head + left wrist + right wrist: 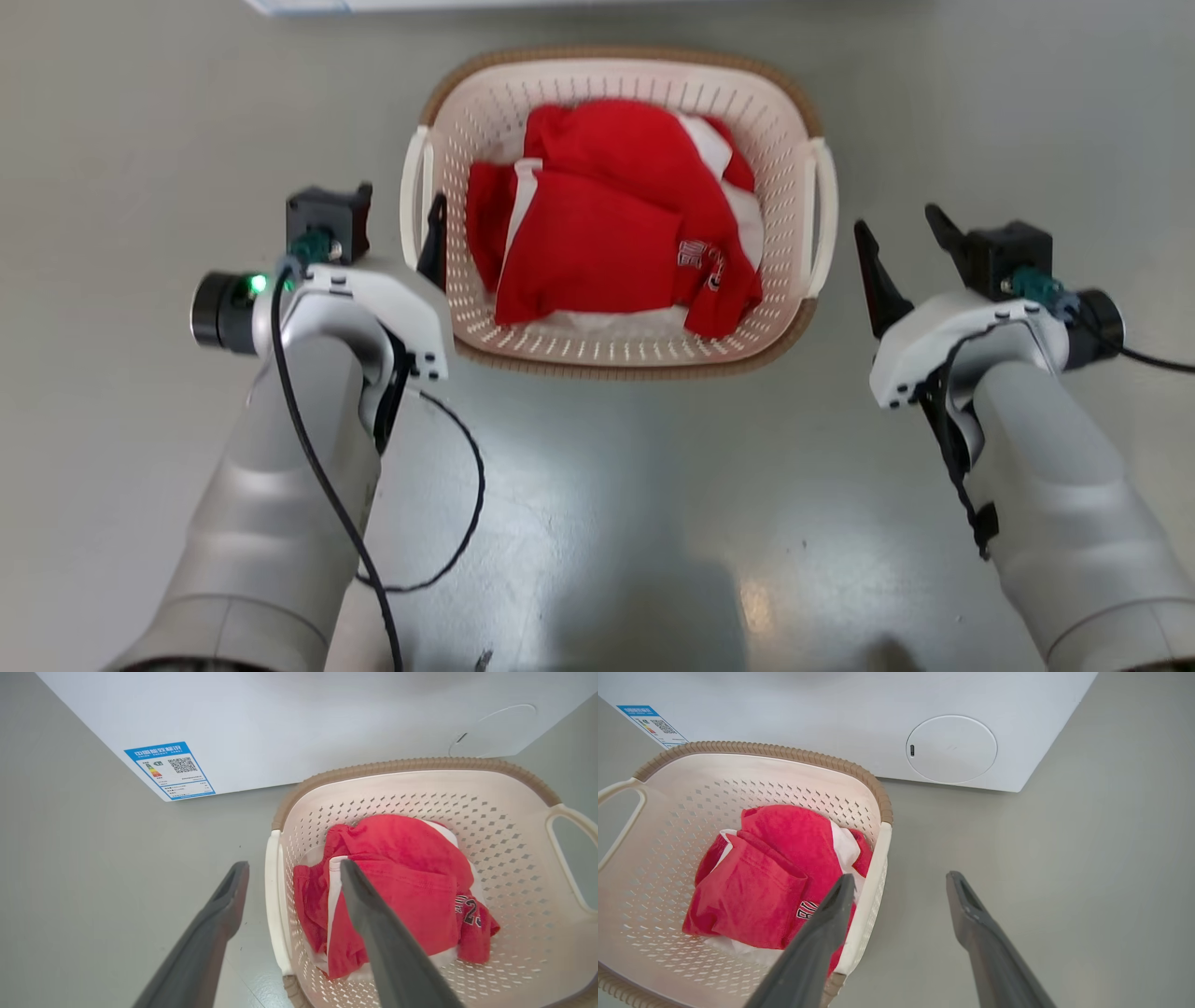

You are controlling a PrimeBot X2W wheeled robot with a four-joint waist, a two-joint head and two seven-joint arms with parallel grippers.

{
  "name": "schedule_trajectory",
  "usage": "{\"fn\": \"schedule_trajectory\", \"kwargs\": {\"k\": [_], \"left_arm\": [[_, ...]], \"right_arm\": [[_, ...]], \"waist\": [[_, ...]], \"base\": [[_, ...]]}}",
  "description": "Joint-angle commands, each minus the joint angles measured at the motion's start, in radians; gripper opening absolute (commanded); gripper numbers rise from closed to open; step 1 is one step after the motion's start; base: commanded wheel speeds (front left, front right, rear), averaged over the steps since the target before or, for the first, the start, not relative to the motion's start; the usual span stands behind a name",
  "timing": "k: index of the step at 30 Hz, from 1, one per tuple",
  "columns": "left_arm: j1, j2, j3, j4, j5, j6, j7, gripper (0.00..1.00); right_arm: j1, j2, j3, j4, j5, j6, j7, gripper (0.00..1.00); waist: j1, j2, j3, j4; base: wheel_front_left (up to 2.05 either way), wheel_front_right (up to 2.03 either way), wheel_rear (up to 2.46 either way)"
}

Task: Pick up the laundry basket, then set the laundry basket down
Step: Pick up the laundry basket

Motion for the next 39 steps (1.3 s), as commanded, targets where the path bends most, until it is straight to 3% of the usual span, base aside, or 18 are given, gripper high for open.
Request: {"fn": "schedule_trajectory", "kwargs": {"k": [1,26,39], "left_arm": [[-0.015,0.026,0.016,-0.004,-0.009,0.005,-0.006,1.0],[-0.219,0.045,-0.021,0.214,-0.018,0.011,-0.006,1.0],[-0.277,0.038,-0.056,0.256,-0.021,0.013,0.035,1.0]], "right_arm": [[-0.002,0.014,0.028,-0.005,0.009,0.006,-0.014,1.0],[-0.1,0.016,0.114,-0.001,0.046,0.006,-0.014,1.0],[-0.143,0.022,0.123,0.015,0.037,0.006,-0.014,1.0]], "waist": [[-0.0001,0.0,0.035,0.01],[-0.0001,0.0,0.165,0.007],[-0.0001,0.0,0.199,0.009]], "base": [[0.0,0.0,0.0],[0.0,0.0,0.0],[0.0,0.0,0.0]]}}
